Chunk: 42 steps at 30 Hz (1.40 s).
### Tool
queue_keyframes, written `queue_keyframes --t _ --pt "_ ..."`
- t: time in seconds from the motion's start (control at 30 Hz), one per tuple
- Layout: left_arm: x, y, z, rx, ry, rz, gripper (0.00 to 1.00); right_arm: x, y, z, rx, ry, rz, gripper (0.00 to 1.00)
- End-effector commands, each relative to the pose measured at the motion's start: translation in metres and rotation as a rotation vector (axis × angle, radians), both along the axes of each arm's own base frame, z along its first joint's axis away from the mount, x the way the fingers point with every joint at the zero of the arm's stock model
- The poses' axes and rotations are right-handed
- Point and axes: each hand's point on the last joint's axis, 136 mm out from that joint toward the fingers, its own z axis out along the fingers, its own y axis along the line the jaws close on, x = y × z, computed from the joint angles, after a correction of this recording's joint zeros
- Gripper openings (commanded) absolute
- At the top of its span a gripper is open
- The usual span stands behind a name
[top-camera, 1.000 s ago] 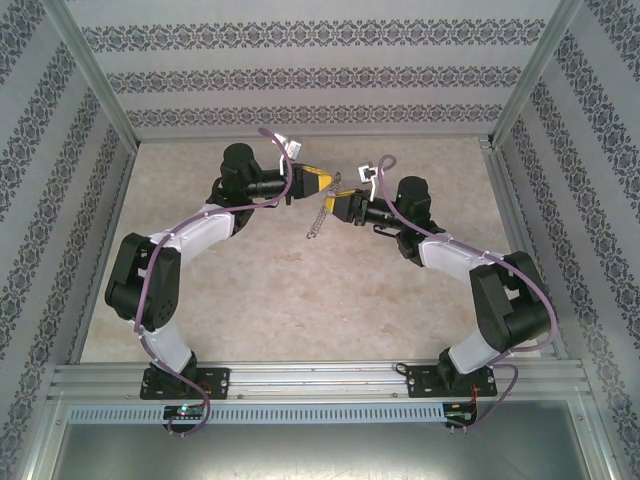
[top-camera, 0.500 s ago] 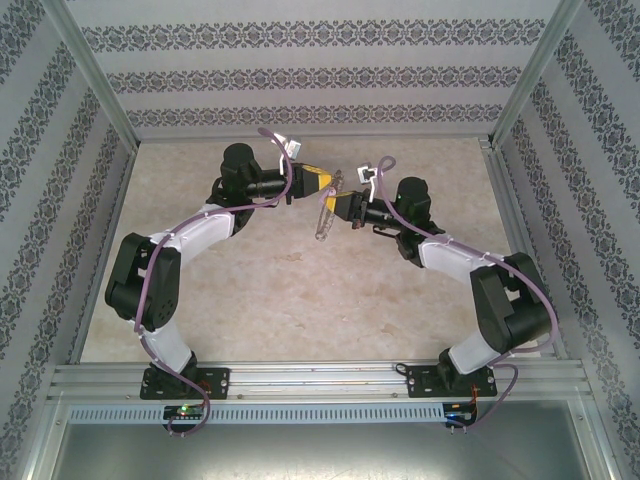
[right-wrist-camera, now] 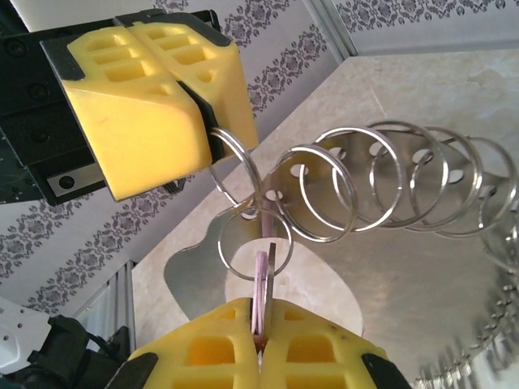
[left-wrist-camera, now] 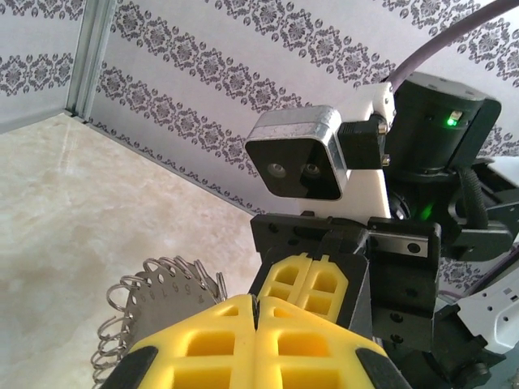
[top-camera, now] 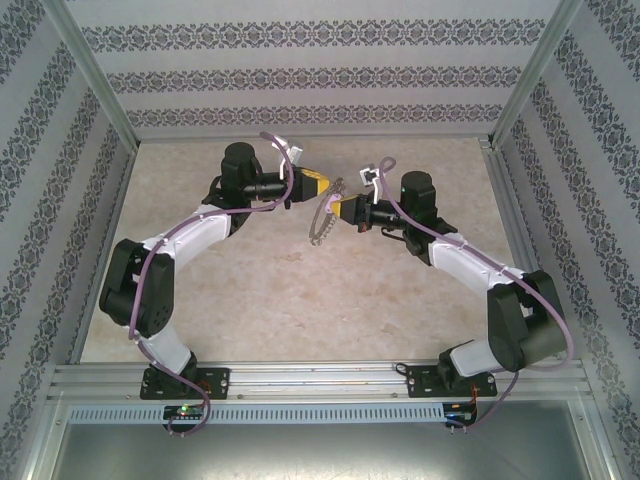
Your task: Put the keys on the keyring
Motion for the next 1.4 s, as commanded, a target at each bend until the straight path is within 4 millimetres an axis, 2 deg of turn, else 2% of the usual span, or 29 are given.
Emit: queue_keyframes --t 0.0,0.37,0.57,0.77,1.0,1.37 --pt "-0.007 0.0 0.026 -0.001 -0.106 0.0 0.0 -0.003 -0.005 0.011 -0.04 -0.028 0.018 0.0" --pt "-0.01 0.002 0.024 0.012 -0.111 -0.002 0.0 0.005 -0.002 0.018 -0.099 -0.011 0.031 0.0" --pt "-0.011 0.002 0.022 0.015 -0.11 -0.005 0.0 0.01 -0.001 0.012 -0.129 0.01 0.029 0.0" --pt "-0.011 0.002 0.023 0.021 -0.118 -0.002 0.0 0.012 -0.011 0.003 -0.239 0.014 -0.01 0.0" --pt "-0.011 0.002 0.021 0.028 -0.117 -0.002 0.0 0.012 -0.014 0.01 -0.294 -0.006 -0.013 0.0" --pt "-0.01 0.002 0.019 0.03 -0.115 -0.005 0.0 0.013 -0.005 0.015 -0.402 -0.029 0.005 0.0"
